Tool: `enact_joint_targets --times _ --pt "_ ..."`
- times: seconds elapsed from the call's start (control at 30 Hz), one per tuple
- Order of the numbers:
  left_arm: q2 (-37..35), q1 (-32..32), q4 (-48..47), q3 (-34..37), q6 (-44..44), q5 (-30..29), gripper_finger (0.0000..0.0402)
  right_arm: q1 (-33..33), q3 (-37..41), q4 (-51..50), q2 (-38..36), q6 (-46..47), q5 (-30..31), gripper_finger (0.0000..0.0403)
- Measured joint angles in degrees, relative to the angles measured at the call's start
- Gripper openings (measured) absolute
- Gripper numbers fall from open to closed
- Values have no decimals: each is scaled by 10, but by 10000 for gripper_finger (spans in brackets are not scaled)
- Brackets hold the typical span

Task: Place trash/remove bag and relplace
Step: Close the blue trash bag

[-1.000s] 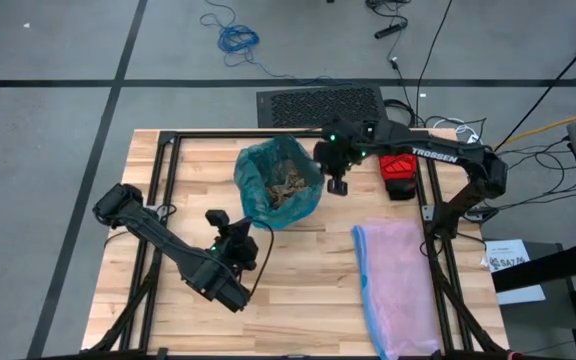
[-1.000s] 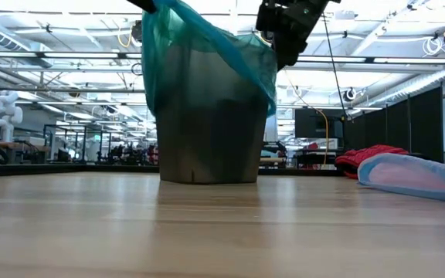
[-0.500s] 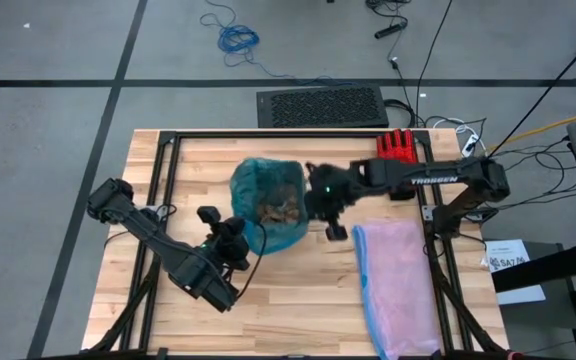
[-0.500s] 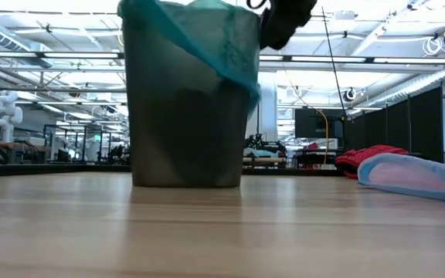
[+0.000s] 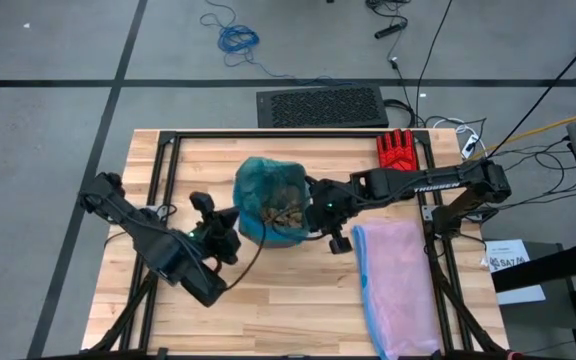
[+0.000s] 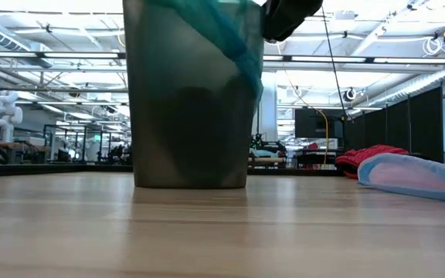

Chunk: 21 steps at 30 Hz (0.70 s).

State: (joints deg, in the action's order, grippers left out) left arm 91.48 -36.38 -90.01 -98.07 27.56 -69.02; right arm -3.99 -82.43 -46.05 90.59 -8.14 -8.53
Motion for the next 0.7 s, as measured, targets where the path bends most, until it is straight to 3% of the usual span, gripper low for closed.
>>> enact_joint_targets --times 0.47,0.7 --pt "-55 76 0 -47 -207 33 0 0 0 -10 0 0 0 0" --pt "-58 110 0 -48 -221 36 2 0 0 -10 0 11 0 0"
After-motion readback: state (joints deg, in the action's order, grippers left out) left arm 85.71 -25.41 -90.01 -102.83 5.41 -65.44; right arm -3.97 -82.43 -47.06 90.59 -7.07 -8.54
